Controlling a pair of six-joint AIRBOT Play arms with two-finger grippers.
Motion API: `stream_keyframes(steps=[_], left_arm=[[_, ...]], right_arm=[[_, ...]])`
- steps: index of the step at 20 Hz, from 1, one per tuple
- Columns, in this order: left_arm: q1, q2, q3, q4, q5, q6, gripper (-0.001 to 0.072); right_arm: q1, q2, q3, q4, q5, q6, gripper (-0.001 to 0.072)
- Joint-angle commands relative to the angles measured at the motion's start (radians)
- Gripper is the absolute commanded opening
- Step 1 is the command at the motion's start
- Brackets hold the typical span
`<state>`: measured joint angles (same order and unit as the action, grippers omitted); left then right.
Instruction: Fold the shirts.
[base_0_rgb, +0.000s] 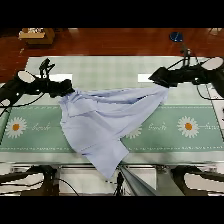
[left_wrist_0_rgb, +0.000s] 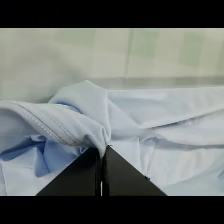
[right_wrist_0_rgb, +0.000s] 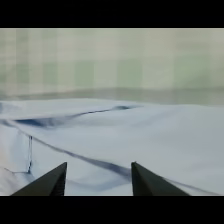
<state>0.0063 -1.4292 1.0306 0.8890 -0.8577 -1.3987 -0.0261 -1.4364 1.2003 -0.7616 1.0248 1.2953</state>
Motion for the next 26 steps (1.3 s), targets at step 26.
stream_keyframes(steps=[26], left_arm=[[0.002,0.003,0.002,0.000,-0.017,0.131,0.0020]], right_arm=[[0.142,-0.220,0.000,-0.215,-0.144,0.317,0.0320]])
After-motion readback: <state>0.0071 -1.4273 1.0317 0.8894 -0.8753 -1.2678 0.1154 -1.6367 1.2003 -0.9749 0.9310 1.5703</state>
